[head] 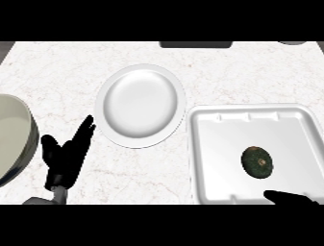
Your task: Pick the squash from the tray and place it in the plate
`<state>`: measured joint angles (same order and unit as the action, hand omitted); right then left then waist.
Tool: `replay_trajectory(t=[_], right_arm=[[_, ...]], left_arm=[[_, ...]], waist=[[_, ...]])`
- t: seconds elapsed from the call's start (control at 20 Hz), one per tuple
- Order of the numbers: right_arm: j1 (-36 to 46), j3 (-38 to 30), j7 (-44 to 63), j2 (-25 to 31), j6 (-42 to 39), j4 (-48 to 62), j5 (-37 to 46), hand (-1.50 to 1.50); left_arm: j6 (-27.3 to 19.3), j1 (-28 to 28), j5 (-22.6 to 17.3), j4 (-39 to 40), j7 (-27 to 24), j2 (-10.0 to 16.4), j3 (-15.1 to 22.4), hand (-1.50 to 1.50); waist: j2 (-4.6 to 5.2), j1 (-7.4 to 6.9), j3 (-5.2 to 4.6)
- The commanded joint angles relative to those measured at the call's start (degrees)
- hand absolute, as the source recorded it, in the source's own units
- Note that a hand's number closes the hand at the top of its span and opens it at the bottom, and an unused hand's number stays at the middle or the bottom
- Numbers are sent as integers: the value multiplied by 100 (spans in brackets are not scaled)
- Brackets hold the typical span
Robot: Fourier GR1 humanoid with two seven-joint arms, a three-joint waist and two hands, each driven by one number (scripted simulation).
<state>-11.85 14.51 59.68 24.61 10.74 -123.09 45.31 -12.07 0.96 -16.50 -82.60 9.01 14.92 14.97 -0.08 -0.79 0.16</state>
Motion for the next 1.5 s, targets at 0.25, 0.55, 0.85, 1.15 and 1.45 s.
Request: replay_trajectory(t=[0.25,0.55,0.85,1.15,1.45], right_arm=[[576,368,94,-997,-138,1003,417,-150],[890,327,268,-1267,-369,1433,983,-150],[688,162,372,-1383,-586,1545,1217,-150],[823,-49,-1,-1640,-607,1932,1111,-150],[1078,-369,-266,-1672,-899,2398,864,-150]], left_arm=[[400,-158,39,402,-207,-118,-248,0],[112,-245,380,4,25,-347,-44,0],[426,-466,185,-194,123,-106,-383,0],[171,-84,657,447,-89,-646,-238,0],[307,-298,568,-401,537,-455,-471,0]], waist=[[11,75,-17],[8,62,-16],[5,63,-16],[11,89,-16],[6,72,-15]])
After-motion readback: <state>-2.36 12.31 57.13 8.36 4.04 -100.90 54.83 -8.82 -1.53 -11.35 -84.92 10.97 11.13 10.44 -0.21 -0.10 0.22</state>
